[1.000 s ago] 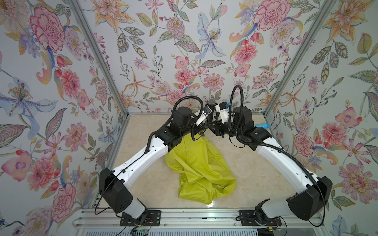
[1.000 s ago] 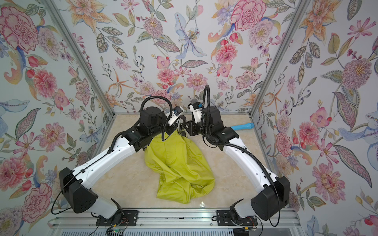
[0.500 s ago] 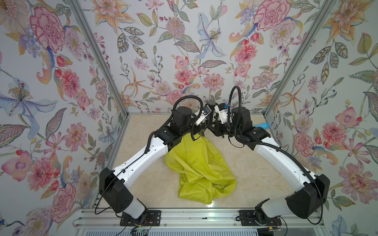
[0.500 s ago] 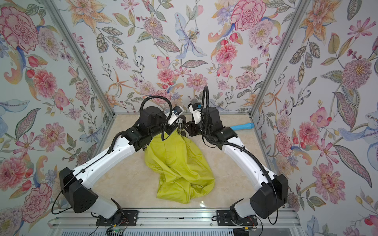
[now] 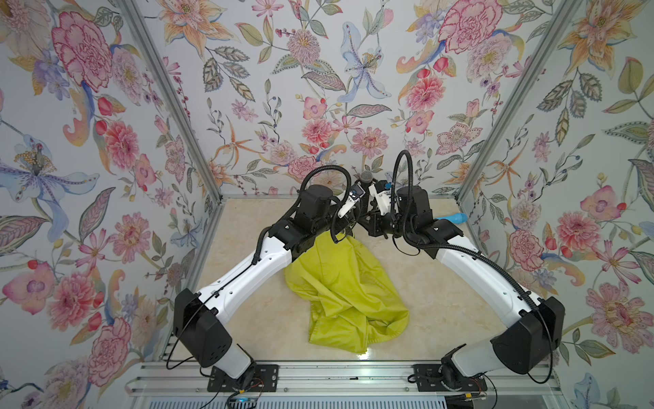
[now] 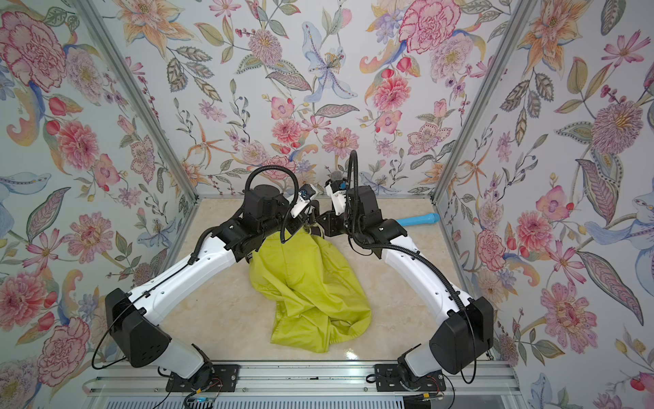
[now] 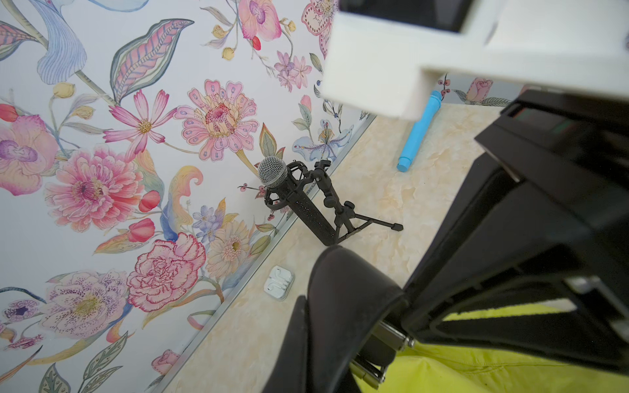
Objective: Remove the belt from the trousers
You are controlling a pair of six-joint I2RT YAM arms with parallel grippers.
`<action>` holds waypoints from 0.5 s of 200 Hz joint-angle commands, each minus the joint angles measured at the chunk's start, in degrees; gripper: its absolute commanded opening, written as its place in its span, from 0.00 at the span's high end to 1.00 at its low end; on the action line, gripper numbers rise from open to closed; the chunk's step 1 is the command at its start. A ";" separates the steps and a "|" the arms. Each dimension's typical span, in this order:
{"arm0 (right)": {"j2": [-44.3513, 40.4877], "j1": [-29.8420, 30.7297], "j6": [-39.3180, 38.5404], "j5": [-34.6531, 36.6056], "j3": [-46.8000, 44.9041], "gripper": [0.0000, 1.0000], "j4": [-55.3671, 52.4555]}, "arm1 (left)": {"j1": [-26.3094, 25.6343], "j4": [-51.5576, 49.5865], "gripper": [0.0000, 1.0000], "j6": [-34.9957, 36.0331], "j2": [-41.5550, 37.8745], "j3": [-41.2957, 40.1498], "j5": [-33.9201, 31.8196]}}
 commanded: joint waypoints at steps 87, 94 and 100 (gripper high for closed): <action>3.45 -0.18 0.99 -0.19 0.66 0.90 2.76 | -1.45 8.59 1.00 -5.48 -6.18 0.71 11.72; 3.57 -0.13 1.05 -0.20 0.73 0.90 2.91 | -1.44 8.64 1.00 -5.77 -6.48 0.76 11.98; 3.67 -0.18 1.05 -0.25 0.82 0.90 3.04 | -1.45 8.73 1.00 -5.88 -6.67 0.76 12.07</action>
